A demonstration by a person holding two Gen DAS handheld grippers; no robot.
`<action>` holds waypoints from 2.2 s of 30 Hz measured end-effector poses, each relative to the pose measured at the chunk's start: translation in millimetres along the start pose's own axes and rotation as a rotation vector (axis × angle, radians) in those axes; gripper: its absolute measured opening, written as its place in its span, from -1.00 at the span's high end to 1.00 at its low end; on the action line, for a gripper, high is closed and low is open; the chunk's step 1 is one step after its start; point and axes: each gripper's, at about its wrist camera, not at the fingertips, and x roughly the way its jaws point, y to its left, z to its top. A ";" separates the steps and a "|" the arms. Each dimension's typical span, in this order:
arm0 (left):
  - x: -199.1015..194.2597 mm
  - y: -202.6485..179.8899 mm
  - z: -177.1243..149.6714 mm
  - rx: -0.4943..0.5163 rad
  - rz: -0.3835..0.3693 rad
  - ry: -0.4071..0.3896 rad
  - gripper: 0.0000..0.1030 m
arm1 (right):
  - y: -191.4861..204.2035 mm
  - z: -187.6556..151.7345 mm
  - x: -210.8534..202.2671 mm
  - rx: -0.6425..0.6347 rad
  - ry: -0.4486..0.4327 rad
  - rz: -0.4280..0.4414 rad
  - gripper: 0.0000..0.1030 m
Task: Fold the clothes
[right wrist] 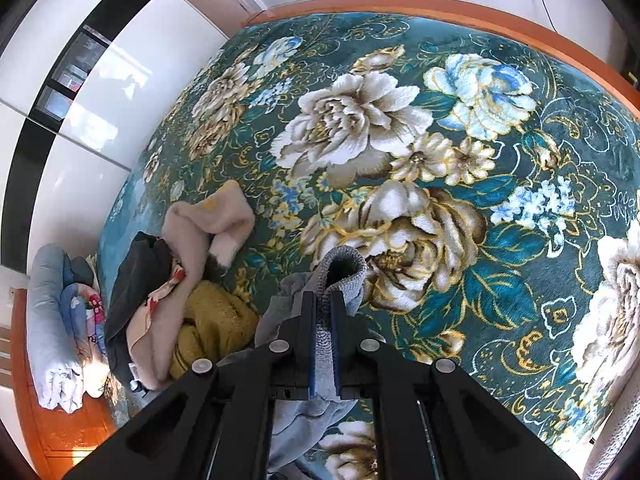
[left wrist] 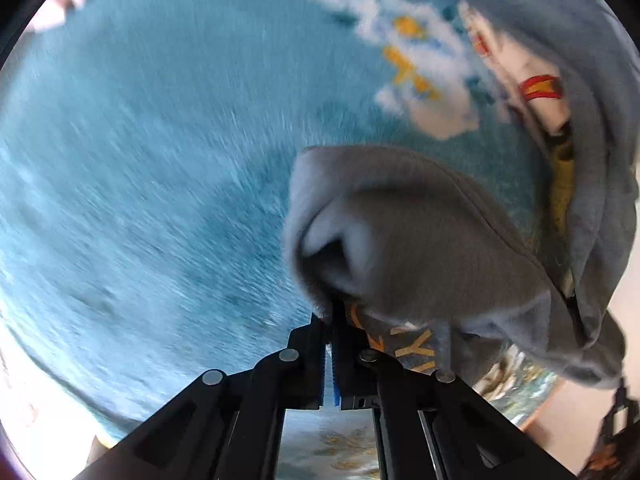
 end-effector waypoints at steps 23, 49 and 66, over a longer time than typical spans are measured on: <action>-204.3 150.0 -65.3 0.248 0.071 -0.340 0.96 | -15.7 -107.8 -80.6 0.041 0.044 0.171 0.95; -202.7 145.9 -61.2 0.299 0.159 -0.221 0.95 | -96.0 -178.0 90.1 0.599 0.244 0.059 0.82; -165.1 144.7 -83.7 0.509 0.137 -0.035 0.95 | -23.8 -104.2 31.1 0.089 0.293 -0.153 0.83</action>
